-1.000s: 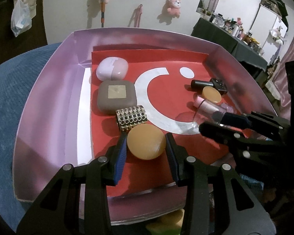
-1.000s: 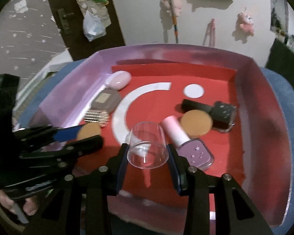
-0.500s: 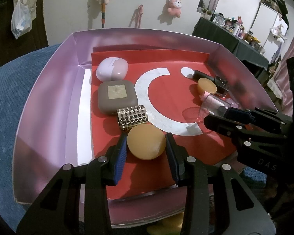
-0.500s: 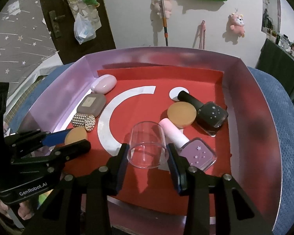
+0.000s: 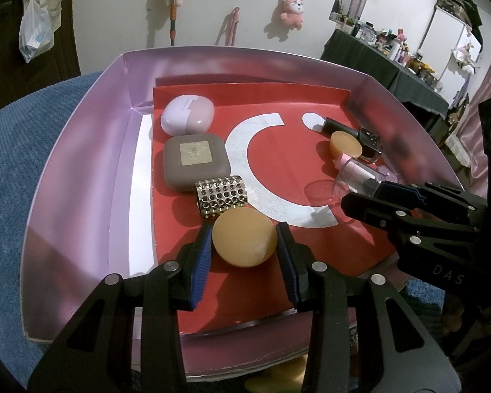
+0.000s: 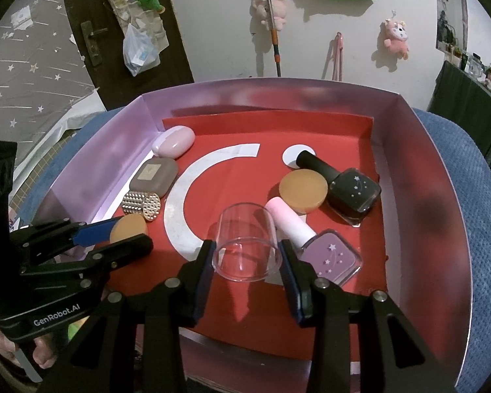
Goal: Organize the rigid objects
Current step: 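Lower and release the cup and sponge into the box with both tools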
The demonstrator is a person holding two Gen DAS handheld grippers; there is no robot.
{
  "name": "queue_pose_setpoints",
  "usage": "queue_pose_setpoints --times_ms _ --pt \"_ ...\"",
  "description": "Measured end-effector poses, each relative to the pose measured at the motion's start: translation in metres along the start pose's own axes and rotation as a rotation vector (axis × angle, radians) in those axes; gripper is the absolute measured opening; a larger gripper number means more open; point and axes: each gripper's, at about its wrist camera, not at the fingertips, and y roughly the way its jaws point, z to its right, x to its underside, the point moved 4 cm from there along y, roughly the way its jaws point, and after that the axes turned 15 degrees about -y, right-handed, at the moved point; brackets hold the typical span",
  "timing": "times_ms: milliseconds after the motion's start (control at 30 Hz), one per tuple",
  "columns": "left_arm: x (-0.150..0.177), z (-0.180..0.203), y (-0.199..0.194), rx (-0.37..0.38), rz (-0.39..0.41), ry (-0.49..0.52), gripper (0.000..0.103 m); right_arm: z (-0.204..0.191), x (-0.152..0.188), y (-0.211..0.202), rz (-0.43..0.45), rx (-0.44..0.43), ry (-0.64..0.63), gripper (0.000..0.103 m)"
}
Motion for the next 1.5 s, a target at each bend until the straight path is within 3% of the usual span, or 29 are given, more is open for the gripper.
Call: queue_pose_setpoints --times_ms 267,567,700,933,1033,1200,1300,1500 --pt "0.0 0.0 0.0 -0.001 0.001 0.003 0.036 0.0 0.0 0.0 0.0 0.001 0.0 0.042" --pt "0.0 0.002 0.0 -0.053 0.019 0.021 0.038 0.0 0.0 -0.001 0.002 -0.004 0.008 0.042" --pt "-0.001 0.001 -0.001 -0.058 0.022 0.008 0.049 0.0 0.001 -0.002 0.003 -0.004 0.011 0.043" --pt "0.0 0.001 -0.002 -0.061 0.027 0.011 0.052 -0.004 0.002 -0.01 0.02 -0.005 0.004 0.052" --pt "0.001 0.002 -0.004 -0.058 0.035 0.014 0.069 -0.006 0.003 -0.014 0.027 -0.006 0.003 0.052" --pt "0.003 0.006 -0.013 -0.065 0.064 0.031 0.07 -0.01 0.004 -0.023 0.047 -0.003 0.003 0.057" --pt "0.004 0.008 -0.016 -0.068 0.071 0.038 0.077 -0.011 0.004 -0.03 0.062 -0.007 0.005 0.059" --pt "0.006 0.012 -0.026 -0.066 0.093 0.05 0.083 -0.014 0.005 -0.046 0.099 0.002 -0.004 0.069"
